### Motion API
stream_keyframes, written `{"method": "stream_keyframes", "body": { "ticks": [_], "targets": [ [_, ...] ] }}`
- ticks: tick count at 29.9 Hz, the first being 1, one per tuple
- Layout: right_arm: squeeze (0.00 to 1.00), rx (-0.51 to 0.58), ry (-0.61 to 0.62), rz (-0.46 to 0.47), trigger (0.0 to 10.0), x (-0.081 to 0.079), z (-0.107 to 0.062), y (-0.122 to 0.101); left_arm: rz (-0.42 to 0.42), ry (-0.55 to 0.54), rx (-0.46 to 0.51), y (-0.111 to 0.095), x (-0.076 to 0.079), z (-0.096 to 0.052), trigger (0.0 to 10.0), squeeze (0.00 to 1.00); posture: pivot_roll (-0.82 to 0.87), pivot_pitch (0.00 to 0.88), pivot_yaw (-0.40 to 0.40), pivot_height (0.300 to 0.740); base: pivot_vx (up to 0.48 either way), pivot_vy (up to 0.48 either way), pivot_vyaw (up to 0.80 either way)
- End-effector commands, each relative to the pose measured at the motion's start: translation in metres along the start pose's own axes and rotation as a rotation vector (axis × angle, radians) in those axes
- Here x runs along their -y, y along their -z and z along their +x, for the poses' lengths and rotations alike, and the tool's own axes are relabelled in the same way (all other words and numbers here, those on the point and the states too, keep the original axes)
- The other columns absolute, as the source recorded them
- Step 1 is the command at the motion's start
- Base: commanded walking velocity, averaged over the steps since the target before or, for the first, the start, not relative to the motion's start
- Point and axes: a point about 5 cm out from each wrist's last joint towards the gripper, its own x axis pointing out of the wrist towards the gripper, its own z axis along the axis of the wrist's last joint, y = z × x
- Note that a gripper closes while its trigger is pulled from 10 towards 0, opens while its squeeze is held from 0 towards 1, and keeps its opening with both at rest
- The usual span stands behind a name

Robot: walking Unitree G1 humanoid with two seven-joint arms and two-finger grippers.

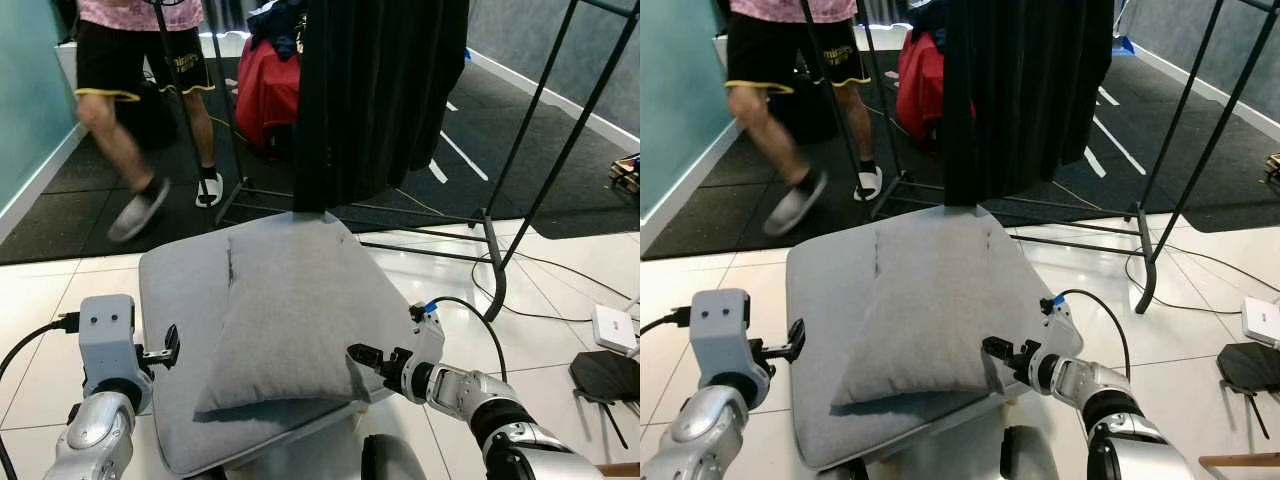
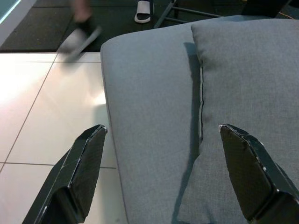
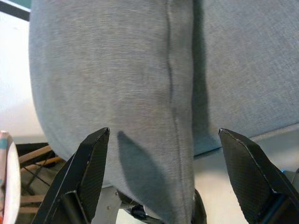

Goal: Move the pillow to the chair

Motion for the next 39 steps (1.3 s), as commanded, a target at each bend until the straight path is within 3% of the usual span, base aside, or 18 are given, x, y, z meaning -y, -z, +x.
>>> {"method": "stream_keyframes", "body": {
  "ticks": [1,17,27,32,34,39],
  "targets": [
    [0.0,0.012,-0.001,0.005,10.0,0.0,-0.001,-0.003,-0.004,-0.007,-0.013,0.0,-0.003,-0.001,10.0,0.0,-0.08,0.116,-0.024,0.539,0.0,0.0,0.0],
    [0.0,0.089,-0.035,0.019,10.0,0.0,-0.003,-0.013,-0.023,0.004,0.003,-0.005,0.003,0.005,10.0,0.0,-0.12,0.115,-0.041,0.479,0.0,0.0,0.0],
    [0.0,0.135,-0.097,0.126,10.0,-0.004,-0.004,-0.018,-0.014,0.002,0.011,-0.014,0.0,0.001,10.0,0.0,-0.08,0.186,-0.033,0.479,0.0,0.0,0.0],
    [0.0,0.138,-0.228,0.151,10.0,-0.018,0.001,-0.017,0.005,-0.015,0.016,-0.018,-0.008,-0.006,10.0,0.0,-0.05,0.205,-0.012,0.479,0.0,0.0,0.0],
    [0.0,0.113,-0.357,0.142,10.0,-0.034,0.005,-0.016,0.018,-0.02,0.017,-0.021,-0.012,-0.011,10.0,0.0,-0.04,0.219,-0.003,0.479,0.0,0.0,0.0],
    [0.0,0.065,-0.403,0.129,10.0,-0.045,0.011,-0.01,0.035,-0.02,0.025,-0.028,-0.015,-0.012,10.0,0.0,-0.02,0.236,0.004,0.479,0.0,0.0,0.0]
  ]
}}
